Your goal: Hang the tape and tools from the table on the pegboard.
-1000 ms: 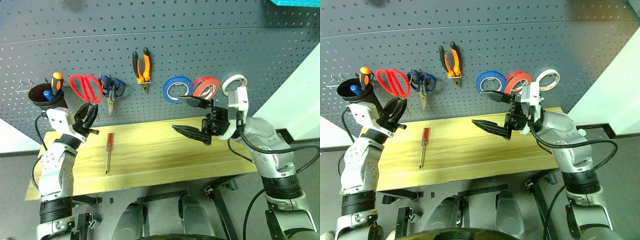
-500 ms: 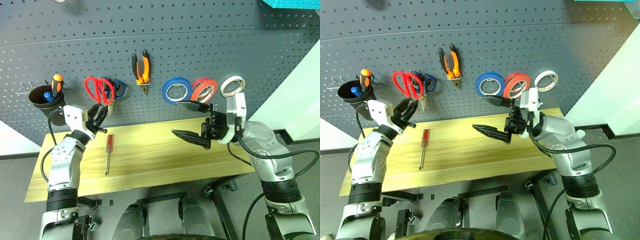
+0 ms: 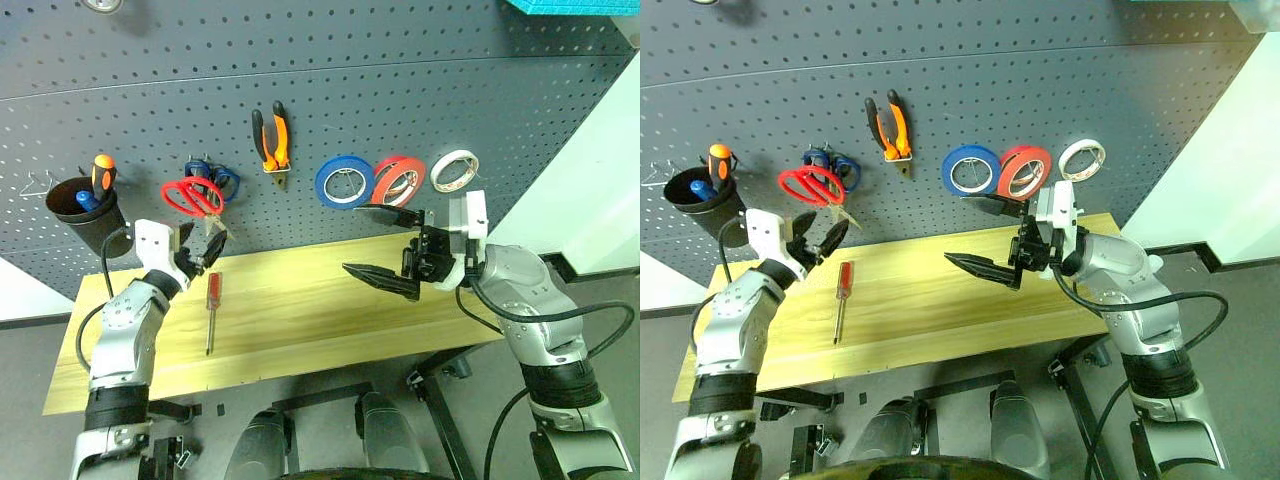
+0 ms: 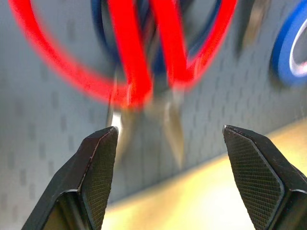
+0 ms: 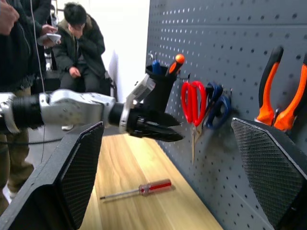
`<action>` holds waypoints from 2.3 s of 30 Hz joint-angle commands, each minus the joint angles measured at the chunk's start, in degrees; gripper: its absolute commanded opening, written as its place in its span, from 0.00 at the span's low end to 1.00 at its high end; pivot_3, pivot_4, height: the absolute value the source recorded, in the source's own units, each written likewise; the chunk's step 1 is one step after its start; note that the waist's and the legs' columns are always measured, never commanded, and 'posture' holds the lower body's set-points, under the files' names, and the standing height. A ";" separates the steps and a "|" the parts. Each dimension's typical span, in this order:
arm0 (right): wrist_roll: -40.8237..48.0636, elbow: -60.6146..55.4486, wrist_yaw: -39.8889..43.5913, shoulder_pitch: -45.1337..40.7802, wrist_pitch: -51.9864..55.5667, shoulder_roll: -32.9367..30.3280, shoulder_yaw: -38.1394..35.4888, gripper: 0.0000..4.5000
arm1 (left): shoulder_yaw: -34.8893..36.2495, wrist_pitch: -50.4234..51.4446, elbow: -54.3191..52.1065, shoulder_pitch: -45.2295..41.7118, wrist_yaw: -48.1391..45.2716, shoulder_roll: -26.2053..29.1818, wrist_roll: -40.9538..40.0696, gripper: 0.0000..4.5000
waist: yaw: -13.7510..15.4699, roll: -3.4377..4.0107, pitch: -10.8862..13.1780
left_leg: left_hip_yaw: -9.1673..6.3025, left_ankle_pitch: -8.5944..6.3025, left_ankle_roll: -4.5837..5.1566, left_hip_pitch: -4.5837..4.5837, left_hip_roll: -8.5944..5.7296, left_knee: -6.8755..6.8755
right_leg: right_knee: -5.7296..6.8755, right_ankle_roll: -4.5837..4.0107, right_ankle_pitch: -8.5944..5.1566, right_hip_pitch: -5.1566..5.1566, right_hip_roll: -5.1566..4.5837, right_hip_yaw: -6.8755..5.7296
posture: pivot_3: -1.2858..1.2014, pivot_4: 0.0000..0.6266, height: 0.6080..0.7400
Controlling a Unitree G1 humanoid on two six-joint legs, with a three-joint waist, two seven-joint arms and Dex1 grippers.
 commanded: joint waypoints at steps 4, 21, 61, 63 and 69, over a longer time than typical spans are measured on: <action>-2.15 -0.20 1.63 0.04 -2.75 0.14 0.84 1.00 | 1.27 20.04 -3.59 -0.61 8.42 -0.35 -1.86 0.99 | 0.42 -0.01 0.00 | -0.02 0.01 0.01 0.03 0.01 0.07 | 0.02 0.00 0.00 0.08 0.03 0.00 | 0.48 0.16 1.00; -4.04 -0.82 0.77 2.91 -4.08 -0.72 0.15 1.00 | -0.32 28.75 44.04 -29.81 22.08 -2.64 6.92 0.99 | 0.16 -0.04 -0.01 | -0.03 -0.02 0.01 0.82 0.02 -0.10 | -0.21 0.26 -0.17 0.88 0.04 -0.02 | 0.46 0.17 1.00; -9.86 3.45 5.33 8.26 -8.36 -8.05 -0.15 1.00 | -2.93 22.62 20.49 -13.82 4.25 4.24 5.74 0.19 | -1.53 -0.10 0.04 | 0.02 -0.07 -0.04 0.79 0.05 -0.22 | -0.20 0.32 -0.16 0.78 0.00 0.01 | 0.46 0.18 1.00; -8.75 2.65 4.93 6.88 -7.68 -7.22 -0.21 1.00 | -1.16 21.52 8.74 -6.34 1.61 5.73 3.64 0.19 | -1.72 -0.09 0.04 | 0.06 -0.12 -0.09 0.78 0.11 -0.24 | -0.20 0.20 -0.09 0.70 0.02 0.05 | 0.46 0.18 1.00; -4.65 2.20 4.73 0.54 -4.50 -4.47 -0.16 1.00 | 8.56 6.91 -11.46 12.05 -10.58 8.29 -3.29 0.19 | -0.32 -0.07 0.07 | 0.07 -0.14 -0.11 0.80 0.15 -0.19 | -0.32 0.09 -0.35 0.80 0.01 0.04 | 0.48 0.16 1.00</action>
